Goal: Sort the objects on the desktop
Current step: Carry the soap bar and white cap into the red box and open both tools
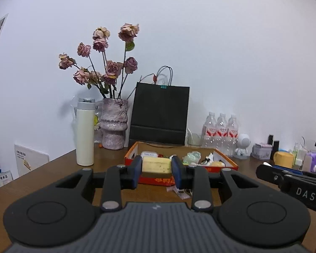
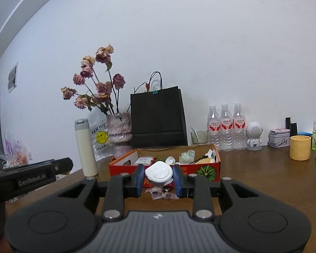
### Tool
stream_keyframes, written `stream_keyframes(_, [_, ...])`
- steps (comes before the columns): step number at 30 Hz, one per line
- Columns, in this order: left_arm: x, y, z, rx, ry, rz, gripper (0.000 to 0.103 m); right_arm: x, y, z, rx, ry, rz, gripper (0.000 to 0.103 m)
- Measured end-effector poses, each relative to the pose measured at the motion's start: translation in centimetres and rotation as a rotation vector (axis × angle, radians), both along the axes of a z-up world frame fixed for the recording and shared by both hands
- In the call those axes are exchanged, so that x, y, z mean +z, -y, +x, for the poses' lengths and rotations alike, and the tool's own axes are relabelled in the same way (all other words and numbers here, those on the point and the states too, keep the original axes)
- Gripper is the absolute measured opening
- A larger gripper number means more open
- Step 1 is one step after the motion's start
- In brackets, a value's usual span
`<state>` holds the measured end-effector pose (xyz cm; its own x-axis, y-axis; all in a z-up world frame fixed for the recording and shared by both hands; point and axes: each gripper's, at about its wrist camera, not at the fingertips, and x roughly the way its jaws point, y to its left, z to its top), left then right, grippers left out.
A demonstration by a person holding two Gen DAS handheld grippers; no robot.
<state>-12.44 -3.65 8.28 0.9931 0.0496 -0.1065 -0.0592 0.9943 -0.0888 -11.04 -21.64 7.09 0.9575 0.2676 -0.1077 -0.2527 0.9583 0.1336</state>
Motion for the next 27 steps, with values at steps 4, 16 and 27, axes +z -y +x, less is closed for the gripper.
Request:
stream_keyframes(4, [0.6,-0.7,3.3,-0.017,-0.010,0.009,0.031,0.6,-0.4,3.2,-0.019,-0.027,-0.027,0.027])
stream_keyframes(16, [4.8,-3.7,21.9,-0.031,0.014,0.027,0.031,5.9,-1.3,24.7,0.059,-0.118,0.028,0.027])
stream_keyframes(27, [-1.6,-6.5,39.1,-0.185,-0.668,0.033,0.037,0.2,-8.3,45.7,0.243,-0.802,-0.036,0.027])
